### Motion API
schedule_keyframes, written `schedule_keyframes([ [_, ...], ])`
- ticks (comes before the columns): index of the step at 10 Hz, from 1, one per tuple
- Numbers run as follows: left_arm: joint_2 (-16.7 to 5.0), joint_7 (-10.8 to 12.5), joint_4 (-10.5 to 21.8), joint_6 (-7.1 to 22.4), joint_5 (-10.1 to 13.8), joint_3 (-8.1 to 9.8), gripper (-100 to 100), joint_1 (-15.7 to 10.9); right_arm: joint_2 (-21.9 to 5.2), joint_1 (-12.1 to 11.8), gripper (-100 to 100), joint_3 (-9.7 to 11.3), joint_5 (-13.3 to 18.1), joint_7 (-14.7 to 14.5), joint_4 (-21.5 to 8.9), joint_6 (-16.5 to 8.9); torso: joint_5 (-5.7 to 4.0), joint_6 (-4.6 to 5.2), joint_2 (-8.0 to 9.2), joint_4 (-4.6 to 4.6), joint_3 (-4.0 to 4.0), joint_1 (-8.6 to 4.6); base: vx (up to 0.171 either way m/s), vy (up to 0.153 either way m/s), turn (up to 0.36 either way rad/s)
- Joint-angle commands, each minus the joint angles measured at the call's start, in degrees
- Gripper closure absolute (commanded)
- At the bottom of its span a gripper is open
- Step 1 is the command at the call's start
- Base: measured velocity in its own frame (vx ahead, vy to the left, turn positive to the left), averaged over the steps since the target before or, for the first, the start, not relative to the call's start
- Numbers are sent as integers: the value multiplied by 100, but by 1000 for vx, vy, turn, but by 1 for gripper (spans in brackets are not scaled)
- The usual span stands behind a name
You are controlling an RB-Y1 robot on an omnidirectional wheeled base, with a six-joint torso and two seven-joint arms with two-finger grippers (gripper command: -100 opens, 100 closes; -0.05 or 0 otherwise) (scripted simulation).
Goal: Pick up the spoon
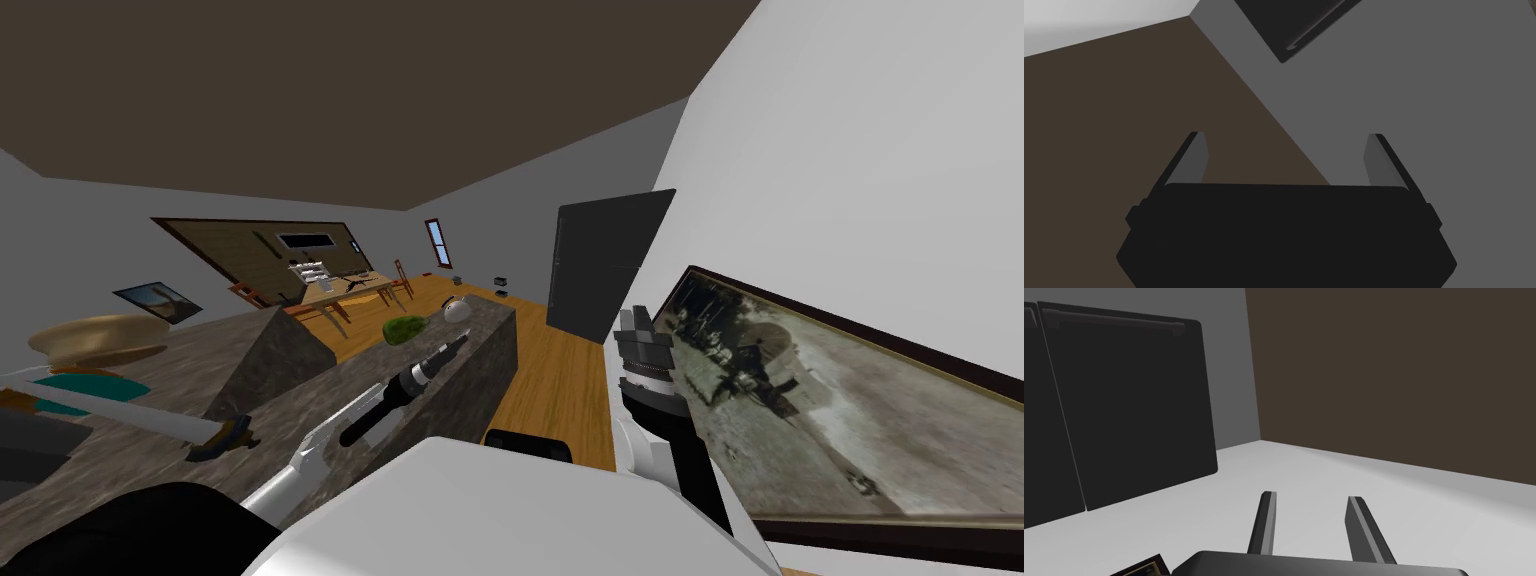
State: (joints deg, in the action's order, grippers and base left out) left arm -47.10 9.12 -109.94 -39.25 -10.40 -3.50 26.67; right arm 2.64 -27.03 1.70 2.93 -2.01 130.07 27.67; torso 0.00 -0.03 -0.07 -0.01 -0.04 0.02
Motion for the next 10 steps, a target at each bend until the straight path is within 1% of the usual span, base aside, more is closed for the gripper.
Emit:
schedule_keyframes([
  [1,-286,52,256,-67,-59,-124,-100,13,0,0,0,0,0,0,0,0,0,0,0,0,0,0,27,-2,-151],
  [2,-448,52,256,-67,-59,-124,-100,13,0,0,0,0,0,0,0,0,0,2,-3,-1,-2,0,25,-4,-103],
  [3,-612,98,484,-112,-111,-246,-100,22,0,0,0,0,0,0,0,0,0,1,-4,-1,-3,-1,31,-13,-185],
  [4,-793,98,484,-112,-111,-246,-100,22,0,0,0,0,0,0,0,0,-1,3,-7,-2,-4,-4,30,-2,-82],
  [5,-840,98,484,-112,-111,-246,-100,22,0,0,0,0,0,0,0,0,0,-1,-7,-1,-4,-1,14,2,17],
  [6,-1059,142,718,-156,-162,-377,-100,30,0,0,0,0,0,0,0,0,0,-2,-1,0,-1,-1,24,-7,-193],
  [7,-1212,142,718,-156,-162,-377,-100,30,0,1,0,0,0,0,0,0,0,4,-4,-1,-2,-3,26,-4,-95],
  [8,-1399,186,917,-199,-212,-516,-100,35,0,0,0,0,0,0,0,0,-1,-1,-4,-1,-2,-3,40,-10,-170],
  [9,-1583,186,957,-199,-212,-516,-100,35,0,0,0,0,0,0,0,0,-1,3,-9,-2,-5,-3,36,-4,-92],
  [10,-1772,227,1198,-239,-260,-661,-100,38,0,-1,0,0,0,0,0,0,0,-1,-8,-2,-5,-3,39,-12,-153],
])
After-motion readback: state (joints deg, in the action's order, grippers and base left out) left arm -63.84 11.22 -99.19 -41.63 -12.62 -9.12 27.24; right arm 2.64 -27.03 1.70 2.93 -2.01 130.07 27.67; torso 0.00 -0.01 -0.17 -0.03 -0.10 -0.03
